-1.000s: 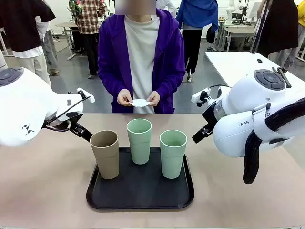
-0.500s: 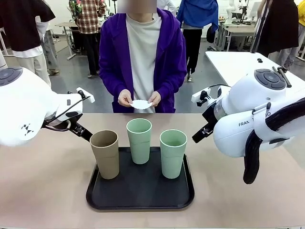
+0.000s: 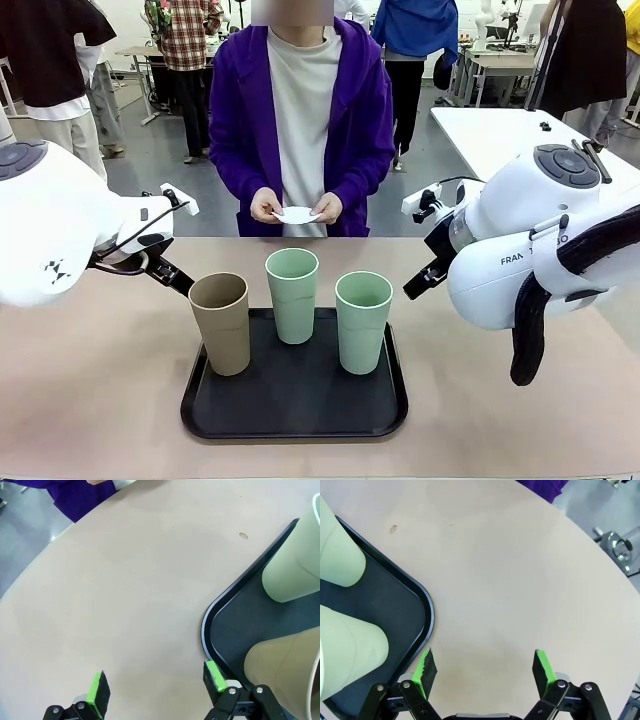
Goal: Place coasters on the table and set cups on them.
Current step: Pick up one Reusable plastic cup and place it on a coaster set by the human.
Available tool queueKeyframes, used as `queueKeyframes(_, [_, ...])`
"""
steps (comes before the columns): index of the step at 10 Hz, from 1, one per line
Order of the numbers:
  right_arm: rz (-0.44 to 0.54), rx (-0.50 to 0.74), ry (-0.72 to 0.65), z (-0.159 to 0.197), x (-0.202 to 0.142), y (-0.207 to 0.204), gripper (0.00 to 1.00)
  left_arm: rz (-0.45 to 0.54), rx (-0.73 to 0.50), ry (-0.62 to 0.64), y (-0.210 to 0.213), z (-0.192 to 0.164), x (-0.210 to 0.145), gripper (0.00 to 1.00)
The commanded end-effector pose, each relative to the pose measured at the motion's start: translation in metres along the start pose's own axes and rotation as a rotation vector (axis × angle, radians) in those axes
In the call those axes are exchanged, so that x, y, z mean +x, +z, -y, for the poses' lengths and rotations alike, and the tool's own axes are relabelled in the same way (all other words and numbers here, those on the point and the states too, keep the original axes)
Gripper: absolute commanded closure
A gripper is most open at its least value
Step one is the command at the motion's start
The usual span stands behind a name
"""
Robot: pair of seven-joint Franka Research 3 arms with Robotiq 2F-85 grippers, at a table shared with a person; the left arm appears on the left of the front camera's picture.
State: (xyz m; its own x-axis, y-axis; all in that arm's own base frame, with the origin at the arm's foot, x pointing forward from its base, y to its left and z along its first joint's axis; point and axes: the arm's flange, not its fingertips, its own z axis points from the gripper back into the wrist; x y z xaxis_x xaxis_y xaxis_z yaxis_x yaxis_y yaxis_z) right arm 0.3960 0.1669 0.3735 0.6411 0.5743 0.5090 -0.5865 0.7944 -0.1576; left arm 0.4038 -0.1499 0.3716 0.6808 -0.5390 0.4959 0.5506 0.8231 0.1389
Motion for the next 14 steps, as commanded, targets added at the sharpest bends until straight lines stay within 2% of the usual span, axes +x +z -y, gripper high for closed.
queueKeyframes(1, [0.0,0.0,0.0,0.0,0.0,0.0,0.0,0.0,0.0,0.0,0.0,0.0,0.0,0.0])
queueKeyframes(3, [0.0,0.0,0.0,0.0,0.0,0.0,0.0,0.0,0.0,0.0,0.0,0.0,0.0,0.0])
queueKeyframes(4, [-0.076,0.005,0.001,0.003,0.003,0.009,0.0,0.0,0.0,0.0,0.0,0.0,0.0,0.0])
queueKeyframes(5, [-0.127,0.001,0.018,0.001,0.006,0.03,0.0,-0.004,0.102,-0.005,0.03,-0.007,0.003,0.0])
queueKeyframes(6, [-0.167,-0.008,0.022,0.001,0.007,0.052,0.0,-0.004,0.137,-0.032,0.062,-0.009,0.005,0.0])
queueKeyframes(8, [-0.285,0.016,-0.007,-0.01,-0.002,0.094,0.0,-0.063,0.081,-0.034,0.116,-0.006,-0.005,0.0])
queueKeyframes(10, [-0.343,0.085,-0.044,-0.036,-0.03,0.13,0.0,-0.193,-0.108,0.019,0.14,0.014,-0.034,0.0])
queueKeyframes(11, [-0.367,0.112,-0.061,-0.046,-0.048,0.135,0.0,-0.234,-0.163,0.056,0.146,0.022,-0.049,0.0])
queueKeyframes(13, [-0.417,0.149,-0.056,-0.06,-0.076,0.13,0.0,-0.299,-0.18,0.148,0.145,0.034,-0.071,0.0])
queueKeyframes(14, [-0.386,0.113,-0.033,-0.04,-0.029,0.141,0.0,-0.244,-0.156,0.027,0.147,0.025,-0.022,0.0])
